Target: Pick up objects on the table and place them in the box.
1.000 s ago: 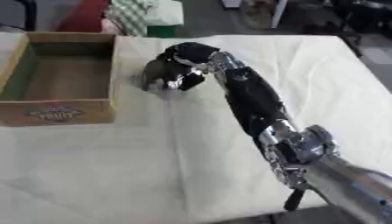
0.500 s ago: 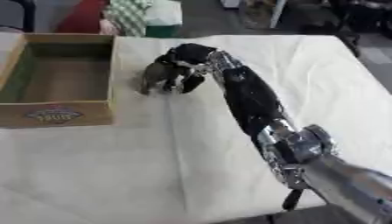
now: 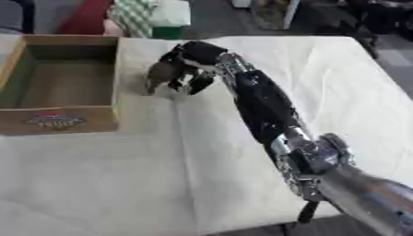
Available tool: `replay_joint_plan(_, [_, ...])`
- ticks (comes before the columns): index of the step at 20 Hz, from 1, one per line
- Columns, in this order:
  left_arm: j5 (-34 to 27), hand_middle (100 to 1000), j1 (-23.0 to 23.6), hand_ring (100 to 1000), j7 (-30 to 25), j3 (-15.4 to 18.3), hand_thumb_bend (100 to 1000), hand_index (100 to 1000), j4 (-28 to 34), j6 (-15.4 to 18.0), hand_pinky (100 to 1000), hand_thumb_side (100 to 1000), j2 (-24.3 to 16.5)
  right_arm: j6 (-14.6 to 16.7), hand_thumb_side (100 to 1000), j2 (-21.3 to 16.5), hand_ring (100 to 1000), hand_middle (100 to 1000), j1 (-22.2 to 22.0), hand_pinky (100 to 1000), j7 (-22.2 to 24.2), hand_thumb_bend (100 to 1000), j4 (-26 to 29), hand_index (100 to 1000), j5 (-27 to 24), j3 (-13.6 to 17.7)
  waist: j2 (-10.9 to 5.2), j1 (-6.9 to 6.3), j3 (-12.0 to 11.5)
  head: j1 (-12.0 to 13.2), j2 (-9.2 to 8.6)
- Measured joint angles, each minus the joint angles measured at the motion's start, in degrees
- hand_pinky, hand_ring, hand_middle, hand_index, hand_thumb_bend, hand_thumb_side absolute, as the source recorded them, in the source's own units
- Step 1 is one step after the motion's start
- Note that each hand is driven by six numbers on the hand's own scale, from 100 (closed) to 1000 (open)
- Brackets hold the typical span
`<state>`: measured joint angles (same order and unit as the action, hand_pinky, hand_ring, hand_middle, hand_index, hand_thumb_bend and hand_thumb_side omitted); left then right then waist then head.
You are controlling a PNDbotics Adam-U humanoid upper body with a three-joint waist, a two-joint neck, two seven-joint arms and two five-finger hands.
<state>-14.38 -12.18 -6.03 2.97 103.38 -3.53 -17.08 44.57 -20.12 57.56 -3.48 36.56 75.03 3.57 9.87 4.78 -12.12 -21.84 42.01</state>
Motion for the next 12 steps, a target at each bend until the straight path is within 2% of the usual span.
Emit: replay_joint_plan(12, [-0.2,582,0.0,680,0.0,0.0,100,565,0.0,0.0,676,850,0.0,3.1,259,0.9,535,222,4.8,727,4.6,100,4.8,384,-9.1,-1.5,-0.95,0.48,-1.1,-0.4,-0.02])
